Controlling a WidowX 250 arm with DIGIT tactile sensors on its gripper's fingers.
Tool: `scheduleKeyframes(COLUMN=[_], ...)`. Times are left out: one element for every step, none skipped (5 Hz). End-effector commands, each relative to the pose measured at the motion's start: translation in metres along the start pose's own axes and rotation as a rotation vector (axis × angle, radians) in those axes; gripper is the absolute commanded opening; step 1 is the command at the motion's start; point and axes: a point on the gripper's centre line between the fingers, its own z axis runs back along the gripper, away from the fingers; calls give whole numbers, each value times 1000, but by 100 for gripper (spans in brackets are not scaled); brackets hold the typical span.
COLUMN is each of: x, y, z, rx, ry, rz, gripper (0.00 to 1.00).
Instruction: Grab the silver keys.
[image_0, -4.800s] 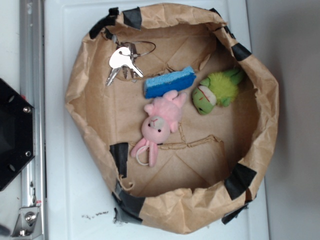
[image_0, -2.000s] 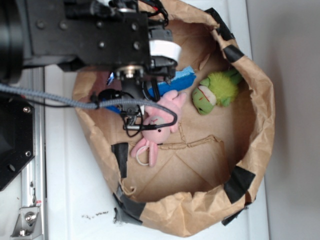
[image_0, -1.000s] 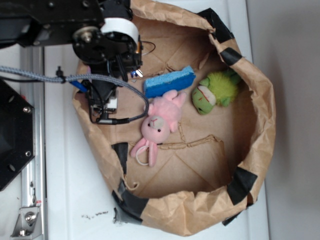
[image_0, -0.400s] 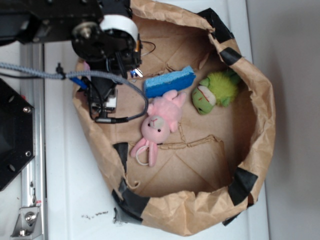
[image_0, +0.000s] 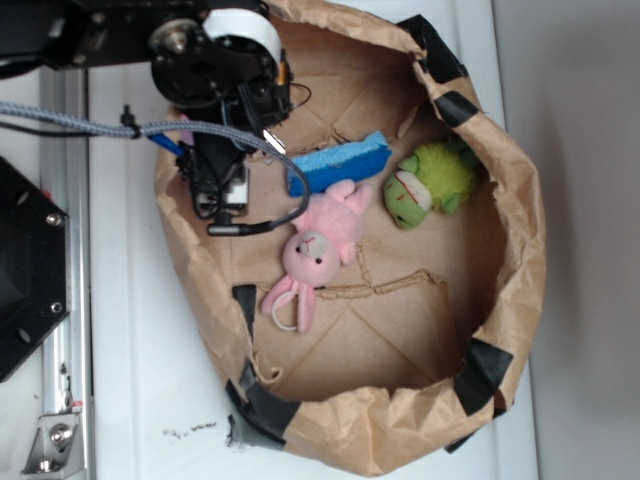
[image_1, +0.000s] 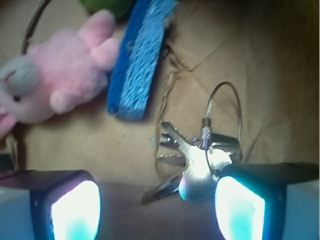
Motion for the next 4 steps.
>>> scheduleKeyframes(x=[19,22,23,24], y=[0,1,4,11], z=[7,7,7,6], rx=[45,50,52,54], ry=[-28,-27,-23,-31], rz=[63,78,81,75], gripper=[100,100,100,100])
